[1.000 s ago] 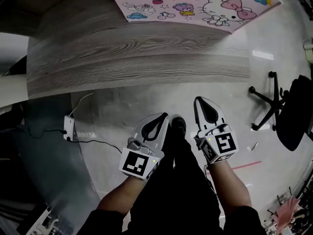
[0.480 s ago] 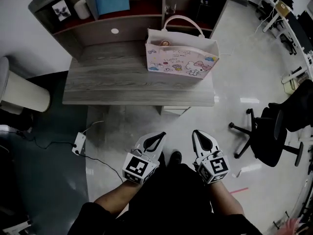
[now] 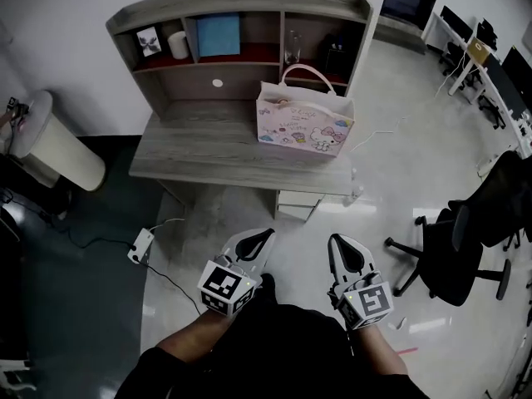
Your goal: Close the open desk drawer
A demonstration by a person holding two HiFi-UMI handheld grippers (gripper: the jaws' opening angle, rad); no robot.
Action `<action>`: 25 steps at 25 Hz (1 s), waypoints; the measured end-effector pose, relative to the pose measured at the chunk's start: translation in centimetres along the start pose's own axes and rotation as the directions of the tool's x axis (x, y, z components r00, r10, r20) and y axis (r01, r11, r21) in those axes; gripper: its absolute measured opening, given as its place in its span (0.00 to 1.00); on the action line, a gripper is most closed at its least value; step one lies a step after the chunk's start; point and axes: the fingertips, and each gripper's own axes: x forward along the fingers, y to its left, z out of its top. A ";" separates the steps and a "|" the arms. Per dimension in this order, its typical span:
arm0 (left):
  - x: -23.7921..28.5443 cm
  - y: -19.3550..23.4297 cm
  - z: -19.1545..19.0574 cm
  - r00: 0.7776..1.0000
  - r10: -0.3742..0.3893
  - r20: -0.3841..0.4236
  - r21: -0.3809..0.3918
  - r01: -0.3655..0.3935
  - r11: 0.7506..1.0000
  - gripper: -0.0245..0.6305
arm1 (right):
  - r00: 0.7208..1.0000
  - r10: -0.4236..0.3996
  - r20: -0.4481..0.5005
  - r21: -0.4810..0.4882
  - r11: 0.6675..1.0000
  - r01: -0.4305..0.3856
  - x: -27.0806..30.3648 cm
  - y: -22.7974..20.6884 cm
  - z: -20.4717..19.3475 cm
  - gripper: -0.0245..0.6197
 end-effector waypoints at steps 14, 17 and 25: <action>-3.5 -20.1 4.7 0.997 0.016 0.077 0.099 -0.024 0.995 0.05 | 0.970 0.222 0.101 -0.002 0.975 -0.223 -19.4 2.8 4.0 0.06; -5.8 -21.1 4.6 0.996 0.047 0.073 0.091 -0.053 0.994 0.05 | 0.966 0.230 0.118 -0.005 0.973 -0.231 -21.2 3.4 4.6 0.05; -9.3 -20.3 5.7 0.987 0.101 0.123 0.088 -0.112 0.990 0.05 | 0.964 0.235 0.126 0.012 0.971 -0.238 -21.9 4.3 5.8 0.05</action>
